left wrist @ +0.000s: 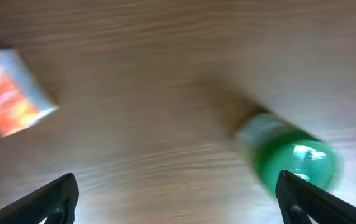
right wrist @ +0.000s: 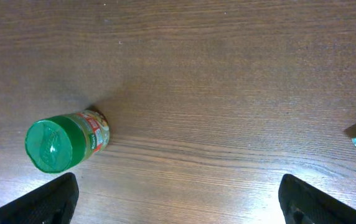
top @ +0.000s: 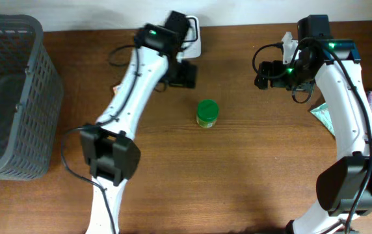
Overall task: Scan the item barcode
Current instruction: 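Reach the right gripper to the green-lidded jar and grasp it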
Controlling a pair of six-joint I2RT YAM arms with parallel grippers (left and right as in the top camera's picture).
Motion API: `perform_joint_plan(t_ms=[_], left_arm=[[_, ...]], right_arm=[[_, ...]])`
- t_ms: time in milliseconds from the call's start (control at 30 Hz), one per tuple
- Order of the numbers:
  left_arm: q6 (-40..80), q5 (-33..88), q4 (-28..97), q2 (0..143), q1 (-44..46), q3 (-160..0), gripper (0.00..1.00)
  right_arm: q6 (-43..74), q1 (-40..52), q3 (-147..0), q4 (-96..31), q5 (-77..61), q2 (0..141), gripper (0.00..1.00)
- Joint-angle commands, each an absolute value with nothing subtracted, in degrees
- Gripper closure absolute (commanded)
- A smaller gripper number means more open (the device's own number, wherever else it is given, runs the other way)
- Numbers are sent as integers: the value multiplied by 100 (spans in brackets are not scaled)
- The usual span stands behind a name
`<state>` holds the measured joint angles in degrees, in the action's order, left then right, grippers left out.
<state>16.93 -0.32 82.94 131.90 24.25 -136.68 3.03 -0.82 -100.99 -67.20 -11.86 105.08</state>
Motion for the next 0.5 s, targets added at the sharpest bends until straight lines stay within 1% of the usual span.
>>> perform_joint_plan(t_ms=[0, 67, 133, 167, 200, 233, 267, 300, 333, 367, 400, 467], left_arm=[[1719, -344, 8517, 13069, 1645, -13795, 1], [1710, -353, 8611, 13069, 1201, -13782, 1], [1710, -845, 8890, 13069, 956, -13782, 1], [1712, -873, 8930, 13069, 860, -13782, 1], [1710, -867, 8954, 13069, 819, -13782, 1], [1712, -864, 9019, 13069, 819, -13782, 1], [1715, -858, 8969, 13069, 819, -13782, 1], [1712, -864, 8945, 13069, 823, -13782, 1], [1712, -864, 8945, 13069, 823, -13782, 1], [1712, -862, 8945, 13069, 823, -13782, 1], [1712, -864, 8945, 13069, 823, -13782, 1], [1712, -864, 8945, 13069, 823, -13782, 1]], right_arm=[[342, -82, -10077, -6718, -1151, 10527, 1], [342, -82, -10077, -6718, -1151, 10527, 1], [346, -82, -10077, -6698, -1188, 10530, 1], [349, -80, -10077, -6696, -1643, 10527, 1], [346, -75, -10077, -6947, -2738, 10527, 1], [429, -78, -10077, -7035, -3304, 10527, 1], [648, -73, -10077, -6904, -4156, 10527, 1], [580, 123, -10077, -6702, -4560, 10534, 1], [582, 349, -10077, -6641, -4222, 10534, 1], [587, 685, -10077, -6641, -3426, 10551, 1], [698, 1181, -10077, -6661, -2193, 10608, 1], [738, 2001, -10077, -6484, -1144, 10678, 1]])
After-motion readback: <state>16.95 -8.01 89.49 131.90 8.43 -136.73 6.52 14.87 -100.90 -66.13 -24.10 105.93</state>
